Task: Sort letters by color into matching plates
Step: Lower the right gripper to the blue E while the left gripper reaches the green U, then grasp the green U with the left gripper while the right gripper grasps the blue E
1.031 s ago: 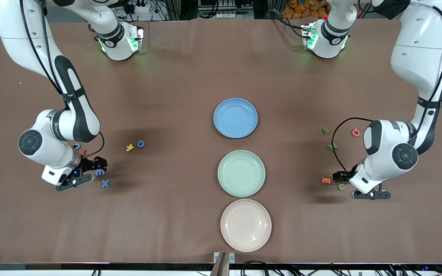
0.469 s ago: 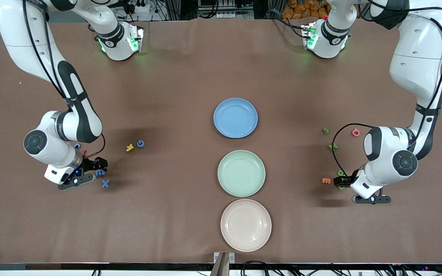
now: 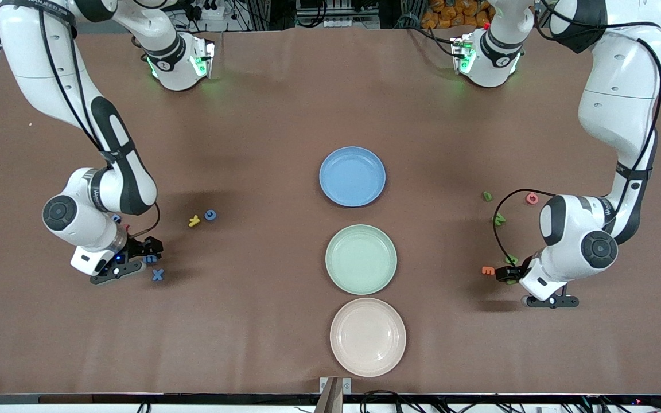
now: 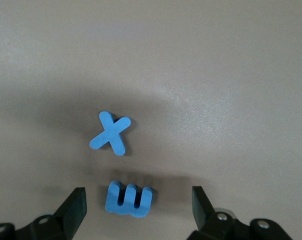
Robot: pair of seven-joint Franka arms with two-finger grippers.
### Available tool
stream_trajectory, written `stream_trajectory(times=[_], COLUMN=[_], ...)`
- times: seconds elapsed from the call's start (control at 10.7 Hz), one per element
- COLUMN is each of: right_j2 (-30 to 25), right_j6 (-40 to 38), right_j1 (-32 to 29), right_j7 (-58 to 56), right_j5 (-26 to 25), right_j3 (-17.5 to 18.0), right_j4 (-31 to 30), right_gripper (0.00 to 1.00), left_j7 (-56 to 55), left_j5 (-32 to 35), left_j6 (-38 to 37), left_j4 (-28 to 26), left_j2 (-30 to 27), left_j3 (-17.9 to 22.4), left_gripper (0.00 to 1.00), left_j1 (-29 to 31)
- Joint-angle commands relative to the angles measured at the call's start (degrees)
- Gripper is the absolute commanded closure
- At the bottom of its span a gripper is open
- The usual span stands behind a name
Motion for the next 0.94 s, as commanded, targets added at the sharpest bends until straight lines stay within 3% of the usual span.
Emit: stream_trajectory(times=[0.0, 0.38, 0.47, 0.56, 0.84], right_j2=[-0.1, -0.1, -0.1, -0.1, -0.1], right_j6=[2.7, 4.9, 5.0, 5.0, 5.0], right_j1=[-0.3, -0.2, -0.1, 0.1, 0.2], right_j7=[-1.3, -1.4, -1.3, -1.2, -1.1], right_j5=[0.9, 0.8, 0.8, 0.8, 0.8], right_j3=[0.3, 0.3, 0.3, 0.3, 0.3], right_j4=[-1.9, -3.5, -3.6, -3.7, -3.7], right_gripper=[0.13, 0.21, 0.24, 0.26, 0.28], left_j7=[0.4, 0.5, 0.5, 0.5, 0.7], left_j5=[1.1, 1.2, 1.3, 1.6, 3.1], left_j6=[-0.1, -0.1, -0.1, -0.1, -0.1], left_j4=[1.8, 1.8, 1.8, 1.8, 1.8], left_j2=[1.2, 1.2, 1.2, 1.2, 1.2], left_j3=[0.2, 0.2, 0.2, 0.3, 0.2], left_gripper=[0.14, 0.24, 0.33, 0.53, 0.96], left_j1=[-0.5, -0.5, -0.5, -0.6, -0.6])
